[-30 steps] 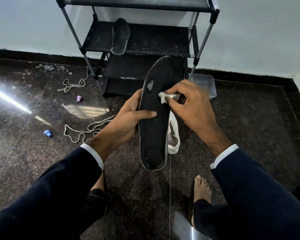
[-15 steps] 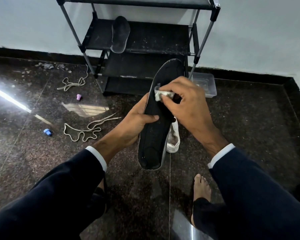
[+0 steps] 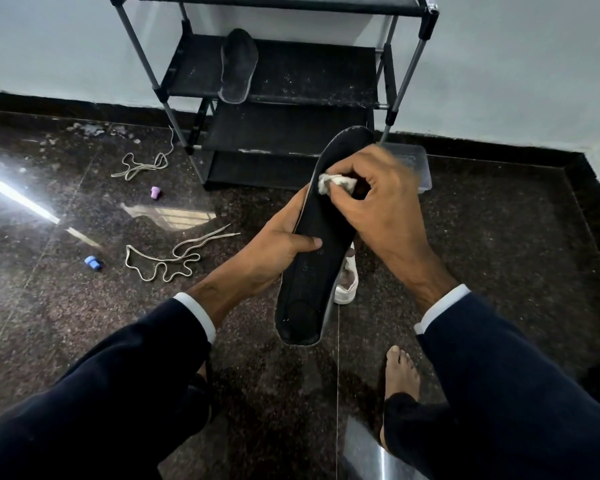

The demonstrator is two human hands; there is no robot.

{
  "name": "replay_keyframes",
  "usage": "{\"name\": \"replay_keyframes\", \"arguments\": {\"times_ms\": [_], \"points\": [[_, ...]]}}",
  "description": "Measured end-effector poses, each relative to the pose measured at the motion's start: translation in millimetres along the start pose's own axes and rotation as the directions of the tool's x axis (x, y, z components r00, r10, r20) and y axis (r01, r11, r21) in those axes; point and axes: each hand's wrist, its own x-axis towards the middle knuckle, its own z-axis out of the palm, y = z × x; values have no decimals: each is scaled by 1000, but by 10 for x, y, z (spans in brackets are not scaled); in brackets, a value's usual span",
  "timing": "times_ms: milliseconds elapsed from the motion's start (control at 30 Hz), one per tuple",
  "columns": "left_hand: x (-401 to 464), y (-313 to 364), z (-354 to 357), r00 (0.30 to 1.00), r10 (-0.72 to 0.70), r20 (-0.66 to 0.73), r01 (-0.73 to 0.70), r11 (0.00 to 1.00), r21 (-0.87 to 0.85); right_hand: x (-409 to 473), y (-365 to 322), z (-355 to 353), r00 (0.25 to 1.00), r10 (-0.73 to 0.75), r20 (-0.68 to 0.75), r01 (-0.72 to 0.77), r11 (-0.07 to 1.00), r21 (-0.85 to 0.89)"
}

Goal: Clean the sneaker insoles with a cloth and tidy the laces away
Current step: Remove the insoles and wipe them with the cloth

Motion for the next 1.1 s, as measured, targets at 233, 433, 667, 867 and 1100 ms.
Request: {"name": "replay_keyframes", "arguments": {"times_ms": [233,433,667,867,1100], "points": [[1,-21,-44,1000,0,-18,0,1000,-8,17,9,-5,999,6,46,-5,1000,-8],[4,-72,-65,1000,13,-16,-14,999,-42,-11,-13,15,979,0,202,-8,999,39],[27,-65,-95,999,25,-22,-28,986,-164,102,126,-195,960,256,111,-275,936,219],[64,-83,-116,993,48,-104,-57,994,-89,-4,57,-27,959,52,280,-57,998,10],[22,-80,-65,997,59,-46,-61,997,-36,-67,-100,102,975,-20,220,7,998,56]]}}
